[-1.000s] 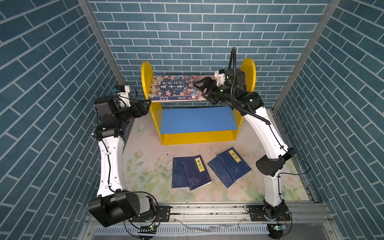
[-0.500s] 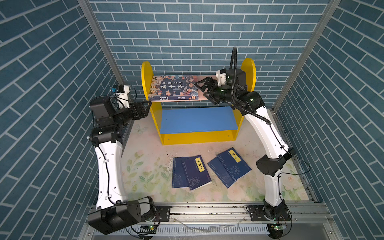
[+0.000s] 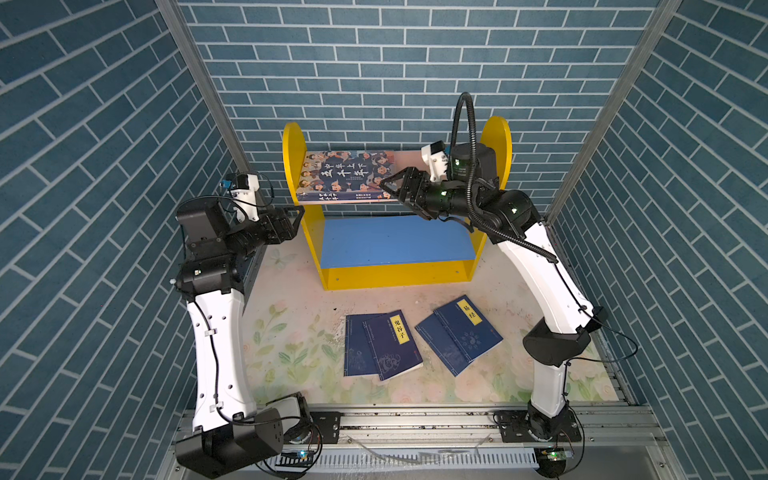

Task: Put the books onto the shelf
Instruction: 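Release the illustrated book and lower the right gripper while the left withdraws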

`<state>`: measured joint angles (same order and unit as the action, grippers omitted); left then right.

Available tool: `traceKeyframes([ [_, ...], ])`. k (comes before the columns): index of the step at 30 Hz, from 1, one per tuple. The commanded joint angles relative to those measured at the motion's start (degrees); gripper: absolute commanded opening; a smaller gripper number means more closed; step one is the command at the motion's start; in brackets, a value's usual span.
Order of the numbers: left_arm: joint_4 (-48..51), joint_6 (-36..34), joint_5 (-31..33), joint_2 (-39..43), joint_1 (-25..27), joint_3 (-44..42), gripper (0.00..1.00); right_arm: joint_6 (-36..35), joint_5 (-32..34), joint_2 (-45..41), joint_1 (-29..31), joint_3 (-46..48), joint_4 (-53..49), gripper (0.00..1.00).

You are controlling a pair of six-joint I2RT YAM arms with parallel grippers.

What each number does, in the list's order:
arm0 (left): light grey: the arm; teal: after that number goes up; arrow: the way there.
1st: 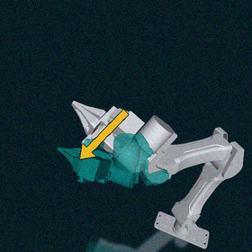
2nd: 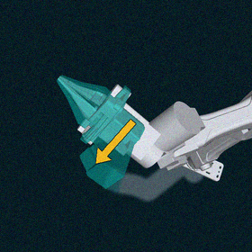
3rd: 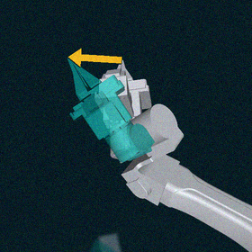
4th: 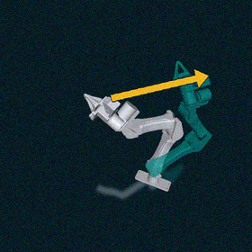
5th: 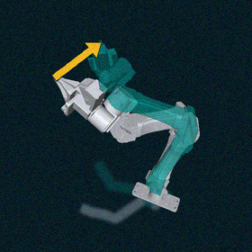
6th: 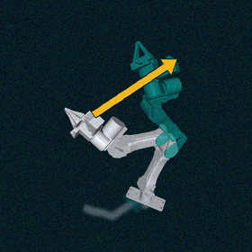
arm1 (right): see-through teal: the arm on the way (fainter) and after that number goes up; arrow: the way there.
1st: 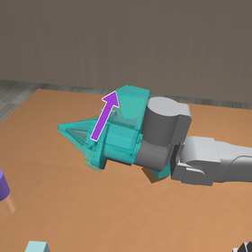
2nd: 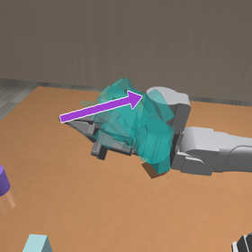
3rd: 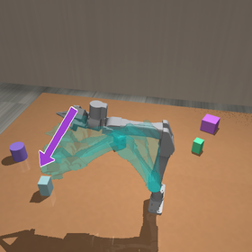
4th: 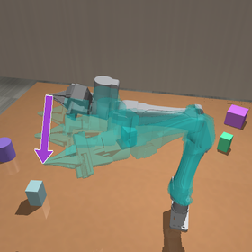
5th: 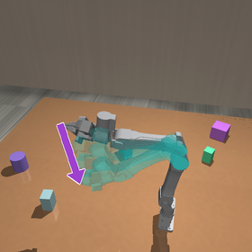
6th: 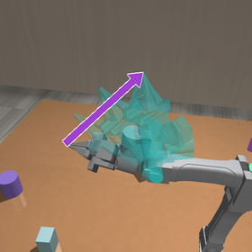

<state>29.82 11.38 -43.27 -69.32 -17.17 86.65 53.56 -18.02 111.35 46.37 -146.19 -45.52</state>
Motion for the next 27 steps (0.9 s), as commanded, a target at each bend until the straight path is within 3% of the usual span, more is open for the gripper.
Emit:
traceKeyframes([
  [1, -2.80, 1.09, 0.80, -0.70, 0.25, -0.52, 0.85, -2.67, -2.72, -0.27, 0.68, 0.47, -0.71, 0.76],
  [27, -6.35, 3.18, 0.39, -3.89, 0.21, -0.68, 0.85, 2.29, -6.50, 6.77, -3.65, -2.53, 7.07, 0.75],
])
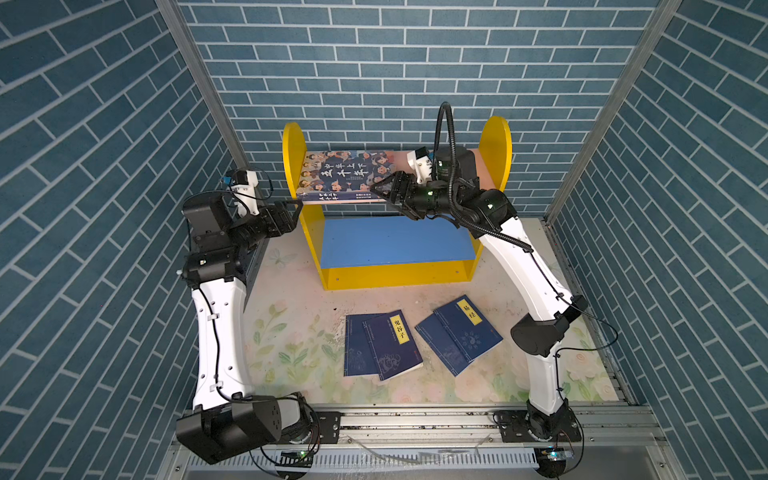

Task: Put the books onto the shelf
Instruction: 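Release the illustrated book and lower the right gripper while the left withdraws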

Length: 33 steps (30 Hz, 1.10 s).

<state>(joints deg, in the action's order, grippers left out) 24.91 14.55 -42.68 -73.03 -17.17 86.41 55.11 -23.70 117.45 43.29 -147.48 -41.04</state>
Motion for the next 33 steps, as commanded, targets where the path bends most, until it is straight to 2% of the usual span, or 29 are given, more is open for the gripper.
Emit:
traceKeyframes([
  [1, -1.57, 0.03, -0.19, -0.25, 0.21, -0.61, 0.85, 0.80, -0.82, 0.68, -0.70, -1.23, 2.63, 0.75],
  [16, -2.67, 0.93, 0.22, -1.45, 0.21, -0.54, 0.85, 2.27, -2.22, 1.23, -1.30, -1.25, 3.84, 0.75],
  [24, -0.68, -1.81, 0.12, -0.32, 0.21, 0.23, 0.84, 1.97, -3.00, -0.52, -0.53, -0.70, 2.20, 0.75],
  [29, 8.81, -7.65, -3.42, 1.38, -1.38, 7.21, 0.86, -2.72, -2.60, -4.33, 1.10, -0.35, -4.32, 0.78],
  [33, 27.21, -14.49, -10.67, 1.89, -2.29, 15.97, 0.87, -11.07, -0.44, -11.79, 3.66, 6.95, -12.58, 0.81],
])
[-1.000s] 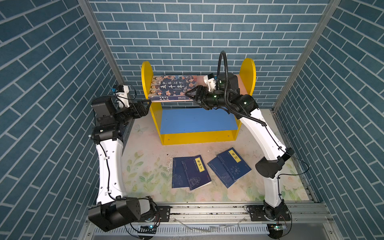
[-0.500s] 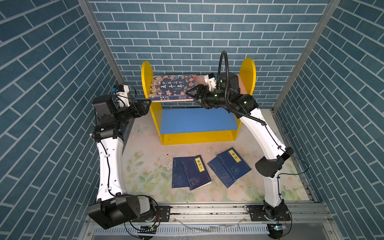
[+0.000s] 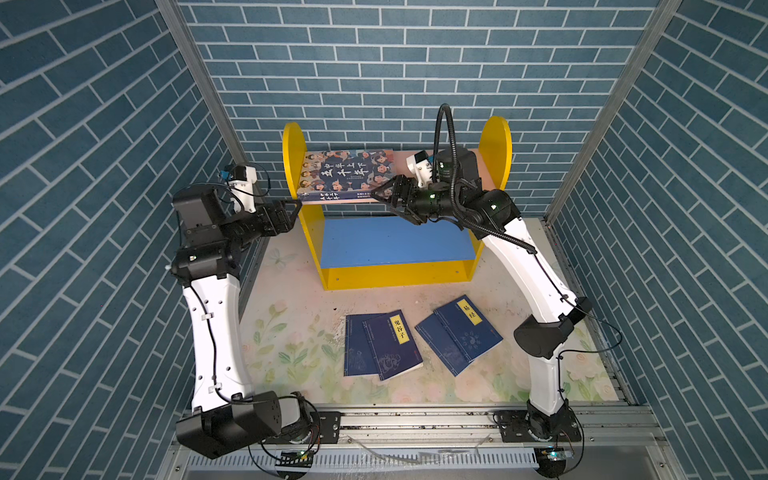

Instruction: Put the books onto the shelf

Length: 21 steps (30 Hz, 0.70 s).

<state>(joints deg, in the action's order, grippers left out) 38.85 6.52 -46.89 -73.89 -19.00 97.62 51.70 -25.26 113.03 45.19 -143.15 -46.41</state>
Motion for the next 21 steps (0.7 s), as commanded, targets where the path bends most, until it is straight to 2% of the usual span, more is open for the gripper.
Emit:
traceKeyframes([
  [1, 17.71, -7.65, -7.94, 3.12, -0.47, 5.86, 0.87, -8.87, 2.11, -10.21, 2.36, 6.49, -7.97, 0.82],
  [3, 23.13, -7.66, -9.86, 4.51, -0.44, 5.60, 0.88, -9.03, 3.66, -16.36, 3.00, 16.55, -6.15, 0.83],
  [6, 26.56, -2.61, -13.53, 7.42, -0.46, 1.03, 0.88, -3.31, 5.09, -27.52, 3.22, 37.84, 3.52, 0.83],
  [10, 23.63, 7.32, -18.61, 12.55, -0.45, -10.79, 0.88, 4.49, 8.49, -39.44, 3.33, 59.88, 9.51, 0.83],
  [14, 15.66, 16.33, -20.84, 17.45, -0.42, -23.84, 0.87, 10.99, 12.09, -48.12, 4.16, 74.42, 10.06, 0.84],
  [16, 13.54, 16.68, -20.03, 18.90, -0.44, -28.04, 0.86, 15.62, 11.91, -51.24, 5.00, 82.04, 13.96, 0.85],
  [21, 10.82, 16.70, -16.99, 18.39, -0.49, -34.94, 0.86, 25.23, 13.96, -53.63, 9.53, 93.63, 20.63, 0.89],
])
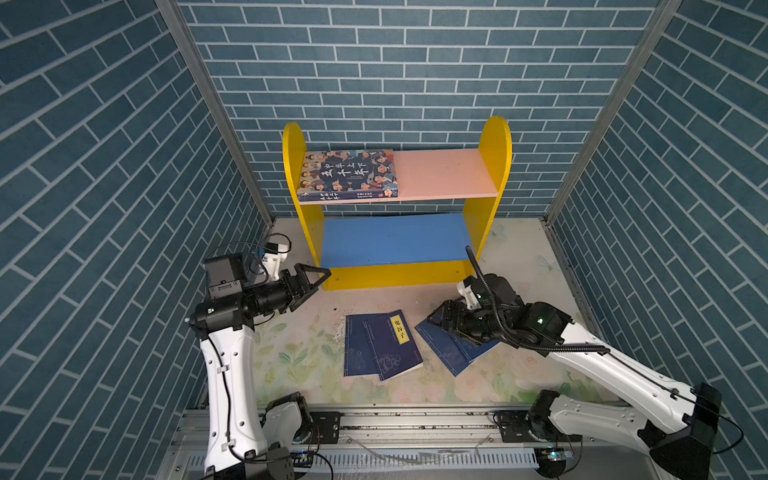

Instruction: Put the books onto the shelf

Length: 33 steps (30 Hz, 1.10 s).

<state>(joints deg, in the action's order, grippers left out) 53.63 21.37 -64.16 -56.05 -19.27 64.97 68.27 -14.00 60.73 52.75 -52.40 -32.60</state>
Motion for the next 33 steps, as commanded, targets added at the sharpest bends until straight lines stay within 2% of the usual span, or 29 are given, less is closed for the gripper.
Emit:
traceKeyframes([
  [1, -3.97, 2.63, 0.74, -0.03, -0.21, -3.62, 0.86, 10.16, 2.89, -1.11, 3.11, 4.41, 8.34, 0.89],
  [5, -8.47, 7.19, 0.56, -0.72, -0.21, -8.07, 0.84, 15.94, 5.49, 0.88, 8.69, 8.91, 14.68, 0.92],
  [9, -11.20, 7.18, 1.97, -0.65, -0.17, -9.20, 0.85, 22.39, 10.24, 4.10, 14.57, 13.84, 24.81, 0.93],
  [15, -12.76, 6.91, 1.85, -2.37, -0.16, -9.60, 0.85, 29.58, 17.82, 7.68, 20.40, 17.56, 30.20, 0.94],
  [24, -12.12, 6.63, 1.58, -4.38, -0.17, -9.23, 0.84, 38.60, 24.71, 14.89, 26.16, 22.64, 44.67, 0.94],
  [33, -13.20, 7.17, 1.01, -3.52, -0.20, -9.07, 0.84, 43.38, 28.16, 22.58, 28.80, 24.17, 54.82, 0.94],
])
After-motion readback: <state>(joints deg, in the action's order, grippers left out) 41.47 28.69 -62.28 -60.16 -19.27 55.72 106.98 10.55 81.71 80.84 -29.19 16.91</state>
